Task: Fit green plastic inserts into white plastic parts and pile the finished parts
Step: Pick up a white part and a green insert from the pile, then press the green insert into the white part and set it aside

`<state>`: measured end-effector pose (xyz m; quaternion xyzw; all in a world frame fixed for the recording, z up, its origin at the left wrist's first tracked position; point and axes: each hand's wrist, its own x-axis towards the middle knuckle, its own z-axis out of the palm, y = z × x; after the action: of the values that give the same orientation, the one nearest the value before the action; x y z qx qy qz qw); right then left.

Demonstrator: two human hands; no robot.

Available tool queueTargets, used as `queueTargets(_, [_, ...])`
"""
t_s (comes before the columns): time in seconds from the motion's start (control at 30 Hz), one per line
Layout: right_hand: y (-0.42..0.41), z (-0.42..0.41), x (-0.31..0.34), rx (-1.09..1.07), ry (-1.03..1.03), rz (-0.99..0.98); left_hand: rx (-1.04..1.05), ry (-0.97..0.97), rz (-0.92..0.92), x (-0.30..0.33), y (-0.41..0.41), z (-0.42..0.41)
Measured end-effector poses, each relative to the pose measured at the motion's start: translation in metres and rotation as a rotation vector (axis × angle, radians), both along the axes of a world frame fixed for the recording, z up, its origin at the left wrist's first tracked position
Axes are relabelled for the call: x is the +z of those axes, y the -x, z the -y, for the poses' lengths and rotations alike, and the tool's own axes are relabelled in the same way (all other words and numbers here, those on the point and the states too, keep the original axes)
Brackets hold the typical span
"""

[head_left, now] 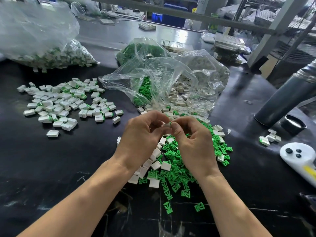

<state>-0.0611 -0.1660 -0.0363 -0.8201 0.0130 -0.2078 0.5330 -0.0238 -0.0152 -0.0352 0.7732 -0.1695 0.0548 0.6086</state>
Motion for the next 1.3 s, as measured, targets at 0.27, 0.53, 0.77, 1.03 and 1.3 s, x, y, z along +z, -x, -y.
queueTargets(0.27, [-0.001, 0.002, -0.001, -0.029, 0.069, -0.034, 0.027, -0.344, 0.27, 0.007, 0.002, -0.008])
queueTargets(0.53, [-0.004, 0.022, -0.005, -0.201, 0.115, -0.08, 0.388, -0.643, 0.139, 0.002, -0.027, -0.046])
queueTargets(0.77, [-0.004, 0.024, -0.005, -0.224, 0.224, -0.15, 0.502, -0.755, 0.05, -0.003, -0.04, -0.057])
queueTargets(1.03, [-0.001, 0.022, 0.0, -0.191, 0.284, -0.209, 0.533, -0.67, 0.052, -0.005, -0.043, -0.058])
queueTargets(1.3, [0.0, 0.029, 0.003, -0.137, 0.399, -0.337, 0.34, -0.714, -0.192, 0.004, -0.025, -0.042])
